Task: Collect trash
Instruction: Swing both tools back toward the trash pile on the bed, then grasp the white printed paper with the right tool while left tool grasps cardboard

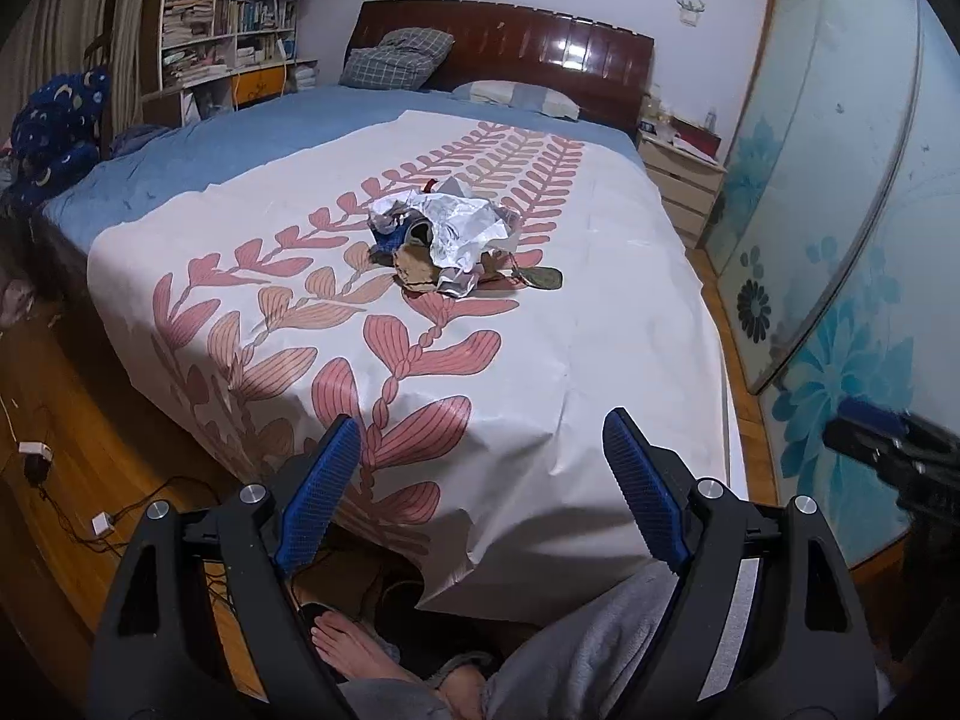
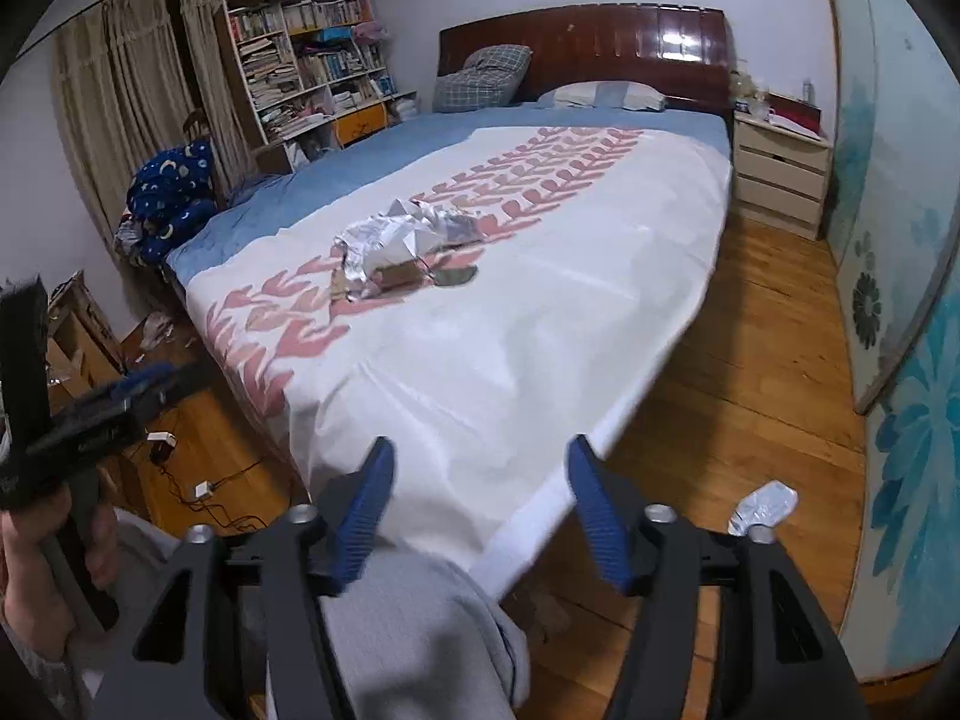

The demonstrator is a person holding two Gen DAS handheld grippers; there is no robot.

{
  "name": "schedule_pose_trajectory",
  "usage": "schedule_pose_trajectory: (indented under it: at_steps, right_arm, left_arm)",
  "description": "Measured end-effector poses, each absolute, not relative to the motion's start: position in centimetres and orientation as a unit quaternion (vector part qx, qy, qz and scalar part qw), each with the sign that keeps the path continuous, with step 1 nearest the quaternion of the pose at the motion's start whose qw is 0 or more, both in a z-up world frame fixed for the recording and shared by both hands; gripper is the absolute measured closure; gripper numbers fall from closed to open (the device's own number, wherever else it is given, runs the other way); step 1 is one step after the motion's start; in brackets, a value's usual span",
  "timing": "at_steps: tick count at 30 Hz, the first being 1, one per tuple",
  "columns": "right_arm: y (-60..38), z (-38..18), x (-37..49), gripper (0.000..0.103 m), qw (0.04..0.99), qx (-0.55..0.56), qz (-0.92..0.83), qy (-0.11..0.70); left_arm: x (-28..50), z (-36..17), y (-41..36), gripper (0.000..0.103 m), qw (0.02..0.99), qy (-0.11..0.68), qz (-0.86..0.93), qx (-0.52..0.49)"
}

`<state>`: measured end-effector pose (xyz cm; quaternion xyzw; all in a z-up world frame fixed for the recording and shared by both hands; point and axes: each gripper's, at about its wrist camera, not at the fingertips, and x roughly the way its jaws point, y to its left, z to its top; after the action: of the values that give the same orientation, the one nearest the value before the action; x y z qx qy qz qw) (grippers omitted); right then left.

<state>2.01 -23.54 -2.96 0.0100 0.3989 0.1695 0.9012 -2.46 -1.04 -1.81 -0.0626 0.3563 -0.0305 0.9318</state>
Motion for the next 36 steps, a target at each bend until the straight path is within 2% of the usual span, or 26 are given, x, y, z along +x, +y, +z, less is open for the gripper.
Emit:
schedule_pose_trajectory:
  at_steps: [5,8,12,16,17,18,20,22,23,27,36]
  right_arm:
    - [-18.2,-1.4,9.3,0.027,0.908,-0.013,0.201,0.368]
    - [-13.6,-1.3,15.0,0.017,0.903,-0.026,0.221,0.367]
    - [-5.5,-3.4,22.6,0.017,0.881,-0.069,0.248,0.398]
    - [0.8,-5.4,26.0,0.019,0.873,-0.121,0.257,0.397]
    - [1.9,-6.0,26.3,0.022,0.870,-0.134,0.255,0.400]
    - [3.0,-7.0,26.8,0.032,0.866,-0.147,0.251,0.408]
    - [4.8,-9.3,28.4,0.046,0.849,-0.153,0.247,0.441]
    - [5.6,-10.7,29.6,0.072,0.839,-0.147,0.243,0.465]
    - [5.5,-11.0,29.9,0.092,0.838,-0.148,0.237,0.469]
    - [4.3,-10.5,30.0,0.099,0.844,-0.118,0.242,0.464]
    - [-8.5,-2.1,24.2,0.100,0.860,0.075,0.297,0.408]
  left_arm:
    - [-2.1,-2.2,-0.7,0.021,0.930,0.358,-0.037,-0.069]
    - [-1.8,-2.2,-0.2,0.021,0.930,0.356,-0.042,-0.087]
    - [-1.2,-2.5,0.6,0.021,0.925,0.357,-0.047,-0.121]
    - [-0.7,-2.6,1.3,0.021,0.921,0.357,-0.053,-0.146]
    - [-0.6,-2.7,1.4,0.021,0.920,0.358,-0.053,-0.149]
    - [-0.5,-2.8,1.5,0.021,0.919,0.359,-0.053,-0.153]
    - [-0.2,-2.9,1.8,0.021,0.917,0.359,-0.056,-0.165]
    - [0.0,-3.1,2.1,0.021,0.915,0.361,-0.057,-0.173]
    - [0.1,-3.1,2.1,0.021,0.913,0.362,-0.058,-0.177]
    - [0.3,-3.4,2.2,0.021,0.912,0.365,-0.058,-0.177]
    - [1.6,-3.5,3.0,0.021,0.915,0.362,-0.042,-0.174]
